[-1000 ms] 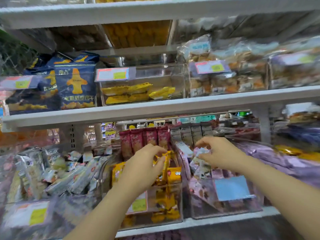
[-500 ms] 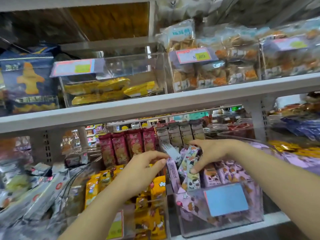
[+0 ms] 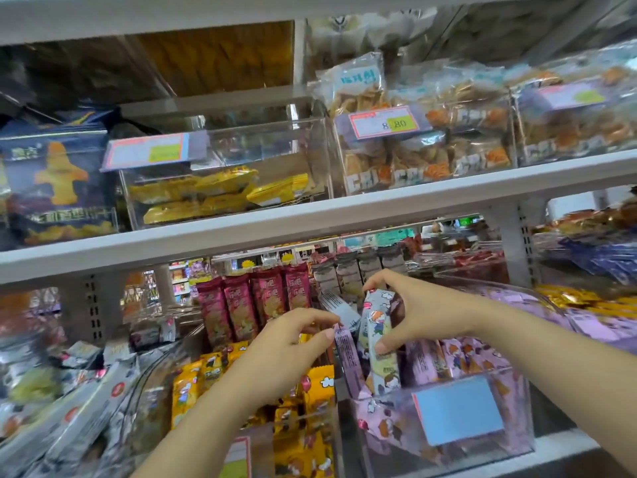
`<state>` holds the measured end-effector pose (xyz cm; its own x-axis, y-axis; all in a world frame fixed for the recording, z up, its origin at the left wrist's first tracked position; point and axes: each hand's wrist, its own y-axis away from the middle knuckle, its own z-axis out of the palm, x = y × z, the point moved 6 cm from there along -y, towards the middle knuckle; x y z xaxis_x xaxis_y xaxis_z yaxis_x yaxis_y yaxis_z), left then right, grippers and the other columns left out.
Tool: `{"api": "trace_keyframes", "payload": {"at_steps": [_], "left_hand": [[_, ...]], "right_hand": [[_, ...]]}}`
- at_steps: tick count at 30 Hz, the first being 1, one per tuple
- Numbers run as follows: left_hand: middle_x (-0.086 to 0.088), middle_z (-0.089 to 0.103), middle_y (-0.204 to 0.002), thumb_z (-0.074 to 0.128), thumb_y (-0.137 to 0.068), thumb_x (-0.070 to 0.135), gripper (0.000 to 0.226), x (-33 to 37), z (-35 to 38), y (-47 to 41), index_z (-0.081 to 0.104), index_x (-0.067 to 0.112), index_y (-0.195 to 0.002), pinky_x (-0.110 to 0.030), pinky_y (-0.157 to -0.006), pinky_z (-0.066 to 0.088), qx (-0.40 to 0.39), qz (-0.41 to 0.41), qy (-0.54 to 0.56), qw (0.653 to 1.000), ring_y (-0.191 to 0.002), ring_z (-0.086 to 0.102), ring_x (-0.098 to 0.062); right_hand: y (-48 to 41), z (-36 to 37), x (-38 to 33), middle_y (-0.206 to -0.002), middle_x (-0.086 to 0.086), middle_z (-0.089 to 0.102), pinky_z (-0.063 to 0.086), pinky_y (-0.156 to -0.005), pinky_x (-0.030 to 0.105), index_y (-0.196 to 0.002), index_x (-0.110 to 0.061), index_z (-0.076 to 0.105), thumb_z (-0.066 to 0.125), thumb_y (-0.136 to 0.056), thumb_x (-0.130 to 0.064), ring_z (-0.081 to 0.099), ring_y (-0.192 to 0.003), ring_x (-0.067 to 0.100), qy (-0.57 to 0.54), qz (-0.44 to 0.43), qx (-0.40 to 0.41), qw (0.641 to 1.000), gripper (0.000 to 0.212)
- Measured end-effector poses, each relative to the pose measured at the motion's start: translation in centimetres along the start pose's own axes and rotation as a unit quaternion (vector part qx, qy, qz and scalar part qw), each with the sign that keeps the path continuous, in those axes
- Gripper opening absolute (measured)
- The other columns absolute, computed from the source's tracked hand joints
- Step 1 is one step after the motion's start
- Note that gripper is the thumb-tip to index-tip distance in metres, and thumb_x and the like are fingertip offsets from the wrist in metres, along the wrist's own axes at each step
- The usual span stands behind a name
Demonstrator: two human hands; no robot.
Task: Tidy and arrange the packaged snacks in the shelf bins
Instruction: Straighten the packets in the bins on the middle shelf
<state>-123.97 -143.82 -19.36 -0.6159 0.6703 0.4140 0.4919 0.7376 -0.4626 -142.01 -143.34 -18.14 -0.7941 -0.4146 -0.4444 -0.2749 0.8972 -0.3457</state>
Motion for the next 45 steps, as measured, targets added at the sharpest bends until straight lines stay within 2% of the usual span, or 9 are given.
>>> {"api": "trace_keyframes", "payload": {"at_steps": [5, 11, 16, 20, 28, 31, 35, 41, 45], "left_hand": [[0.030, 0.047, -0.120, 0.051, -0.095, 0.038, 0.027, 1.2, -1.2, 0.0, 0.052, 0.046, -0.120, -0.015, -0.097, 0.035, 0.038, 0.036, -0.014, 0.999, -0.114, 0.043, 0.011], [0.036, 0.028, -0.136, 0.066, -0.083, 0.046, 0.070, 2.8, -1.7, 0.3, 0.024, 0.054, -0.138, -0.015, -0.100, 0.027, 0.088, 0.081, 0.045, 0.992, -0.125, 0.029, 0.015], [0.028, 0.047, -0.129, 0.074, -0.077, 0.043, 0.064, 2.0, -3.0, 0.7, 0.036, 0.064, -0.124, -0.026, -0.097, 0.046, 0.110, 0.071, 0.106, 0.986, -0.115, 0.052, 0.005], [0.026, 0.049, -0.121, 0.076, -0.074, 0.044, 0.059, 0.6, -3.6, 1.2, 0.042, 0.057, -0.121, -0.035, -0.095, 0.050, 0.137, 0.042, 0.098, 0.985, -0.110, 0.054, 0.001], [0.012, 0.038, -0.113, 0.073, -0.080, 0.034, 0.059, -2.9, -5.3, 2.1, 0.042, 0.038, -0.130, -0.007, -0.067, 0.035, 0.247, -0.034, 0.014, 0.968, -0.096, 0.041, 0.000], [0.011, 0.039, -0.113, 0.073, -0.080, 0.032, 0.060, -3.8, -5.4, 2.0, 0.043, 0.035, -0.131, -0.001, -0.061, 0.034, 0.255, -0.044, 0.009, 0.966, -0.087, 0.042, 0.006], [0.010, 0.038, -0.114, 0.074, -0.079, 0.033, 0.061, -4.8, -5.1, 1.7, 0.043, 0.034, -0.132, -0.001, -0.061, 0.036, 0.240, -0.056, 0.003, 0.969, -0.089, 0.042, 0.002], [0.013, 0.036, -0.114, 0.074, -0.079, 0.035, 0.063, -5.1, -4.9, 1.4, 0.041, 0.036, -0.132, 0.000, -0.060, 0.036, 0.232, -0.054, -0.006, 0.971, -0.090, 0.039, 0.001], [0.012, 0.037, -0.113, 0.074, -0.079, 0.034, 0.062, -5.0, -4.7, 1.3, 0.041, 0.036, -0.132, 0.002, -0.061, 0.037, 0.232, -0.049, 0.003, 0.972, -0.087, 0.040, 0.004]], "right_hand": [[1.6, -2.3, -2.2, -0.103, -0.005, 0.055, 0.040, -0.047, 0.010, -0.124, -0.036, 0.033, 0.079, -0.075, -0.019, 0.051, -0.046, -0.002, -0.063, -0.041, 0.124, 0.989, 0.069], [2.8, -3.5, -4.6, -0.109, -0.011, 0.056, 0.046, -0.066, 0.006, -0.118, -0.037, 0.039, 0.081, -0.072, -0.025, 0.061, -0.080, -0.009, -0.186, -0.094, 0.217, 0.954, 0.063], [1.7, -2.4, -4.8, -0.106, 0.005, 0.068, 0.058, -0.079, 0.036, -0.115, -0.040, 0.045, 0.082, -0.070, -0.022, 0.069, -0.090, 0.017, -0.299, -0.103, 0.183, 0.931, 0.061], [0.2, -1.2, -4.5, -0.121, -0.012, 0.058, 0.046, -0.100, 0.034, -0.132, -0.049, 0.034, 0.083, -0.063, -0.039, 0.058, -0.107, -0.002, -0.273, -0.076, 0.159, 0.946, 0.086], [-3.4, 0.6, 0.0, -0.146, 0.012, 0.041, 0.047, -0.096, 0.035, -0.150, -0.016, 0.017, 0.074, -0.081, -0.029, 0.051, -0.123, 0.023, -0.112, 0.104, 0.105, 0.983, 0.090], [-5.2, 1.3, 0.3, -0.131, 0.011, 0.052, 0.050, -0.076, 0.027, -0.148, -0.017, 0.022, 0.073, -0.082, -0.030, 0.057, -0.110, 0.022, -0.080, 0.144, 0.072, 0.984, 0.085], [-7.3, 2.3, 0.9, -0.127, 0.013, 0.052, 0.046, -0.094, 0.035, -0.142, -0.005, 0.032, 0.073, -0.080, -0.033, 0.053, -0.110, 0.024, -0.026, 0.191, 0.019, 0.981, 0.080], [-8.8, 3.1, 1.7, -0.106, 0.009, 0.056, 0.052, -0.089, 0.035, -0.135, -0.002, 0.035, 0.072, -0.082, -0.024, 0.058, -0.099, 0.021, -0.084, 0.223, -0.041, 0.970, 0.068], [-8.8, 4.1, 1.7, -0.117, 0.017, 0.058, 0.053, -0.089, 0.039, -0.129, -0.001, 0.040, 0.069, -0.084, -0.017, 0.061, -0.106, 0.029, -0.111, 0.231, -0.074, 0.964, 0.056]]}}
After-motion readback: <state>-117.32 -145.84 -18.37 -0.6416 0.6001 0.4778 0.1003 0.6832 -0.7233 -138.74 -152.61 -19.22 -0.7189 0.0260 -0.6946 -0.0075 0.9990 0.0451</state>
